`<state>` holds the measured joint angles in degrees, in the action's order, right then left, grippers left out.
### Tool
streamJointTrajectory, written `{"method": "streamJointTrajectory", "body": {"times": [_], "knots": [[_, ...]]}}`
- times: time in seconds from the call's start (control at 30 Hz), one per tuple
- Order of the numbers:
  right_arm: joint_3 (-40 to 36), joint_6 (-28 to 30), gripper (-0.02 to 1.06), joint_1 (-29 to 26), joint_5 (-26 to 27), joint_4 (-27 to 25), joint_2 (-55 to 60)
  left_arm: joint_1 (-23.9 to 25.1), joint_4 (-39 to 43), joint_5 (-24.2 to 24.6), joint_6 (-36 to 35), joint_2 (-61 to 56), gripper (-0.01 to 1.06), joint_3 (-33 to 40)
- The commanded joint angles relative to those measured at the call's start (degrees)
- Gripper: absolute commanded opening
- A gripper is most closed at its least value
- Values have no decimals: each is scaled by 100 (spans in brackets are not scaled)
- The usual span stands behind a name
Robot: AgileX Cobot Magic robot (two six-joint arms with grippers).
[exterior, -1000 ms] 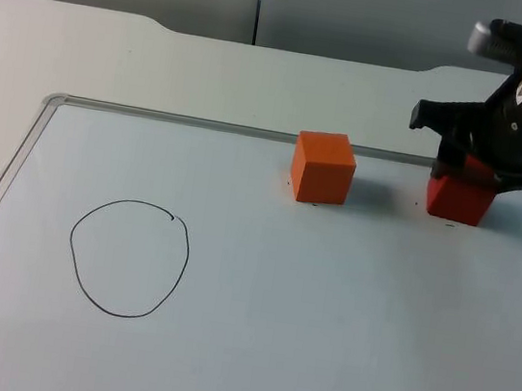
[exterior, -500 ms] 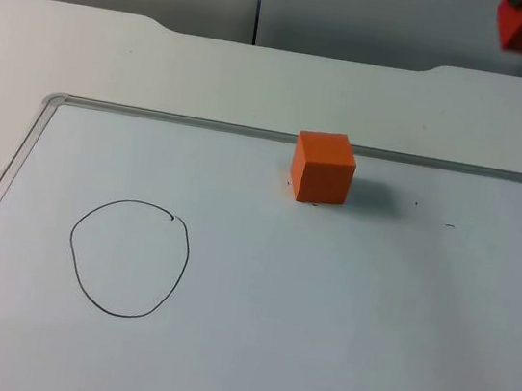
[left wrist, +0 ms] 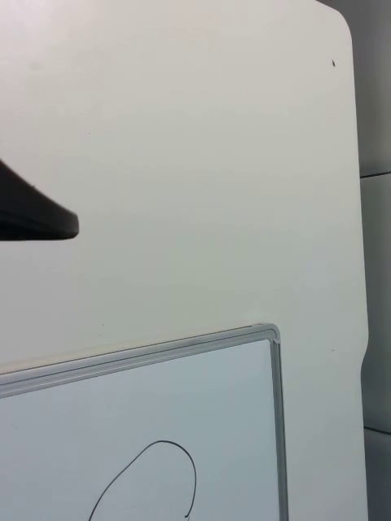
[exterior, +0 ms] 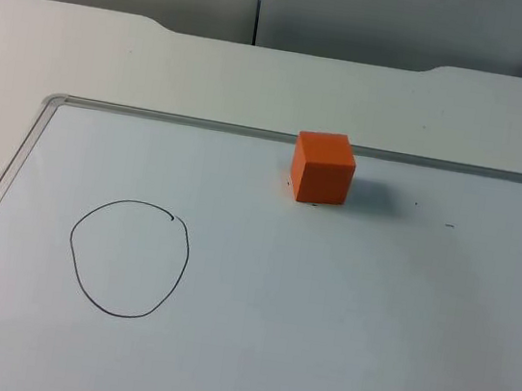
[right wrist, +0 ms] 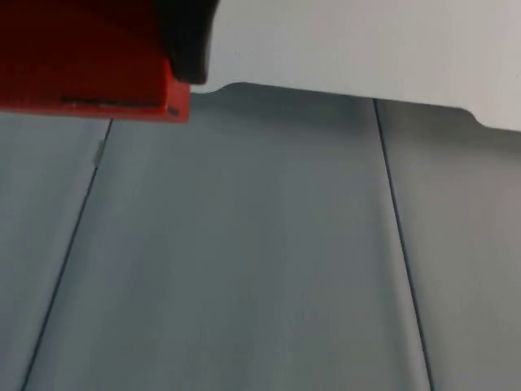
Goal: Pick up one cube with the left hand and another cube with the right hand. First place the cube in the right hand at the target position, then stack the cube in the left hand on top.
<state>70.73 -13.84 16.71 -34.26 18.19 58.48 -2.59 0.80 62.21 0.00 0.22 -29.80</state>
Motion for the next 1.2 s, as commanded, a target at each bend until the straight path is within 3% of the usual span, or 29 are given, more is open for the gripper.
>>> {"method": "streamJointTrajectory", "body": {"times": [0.0,0.37,0.5,0.67,0.83,0.97,1.17], "knots": [[-122,78,0,-23,-123,44,-393,26,-2,-45,0,-22,105,37],[-1337,102,0,-23,-821,44,-2516,26,-40,-45,0,-22,105,37],[-1410,164,0,-23,-1139,15,-2860,26,-459,-97,163,-22,105,24],[-1410,679,0,-23,-1333,-327,-3058,26,-1187,-466,642,-22,105,-234],[-1410,1384,0,-23,-1348,-945,-3057,26,-2115,-957,1253,336,105,-363],[-1410,1926,0,-23,-1359,-1423,-3057,26,-3495,-1477,2378,1262,105,-363],[-1410,2014,0,-23,-1357,-1551,-3057,26,-4629,-2085,3545,2287,105,-363]]}}
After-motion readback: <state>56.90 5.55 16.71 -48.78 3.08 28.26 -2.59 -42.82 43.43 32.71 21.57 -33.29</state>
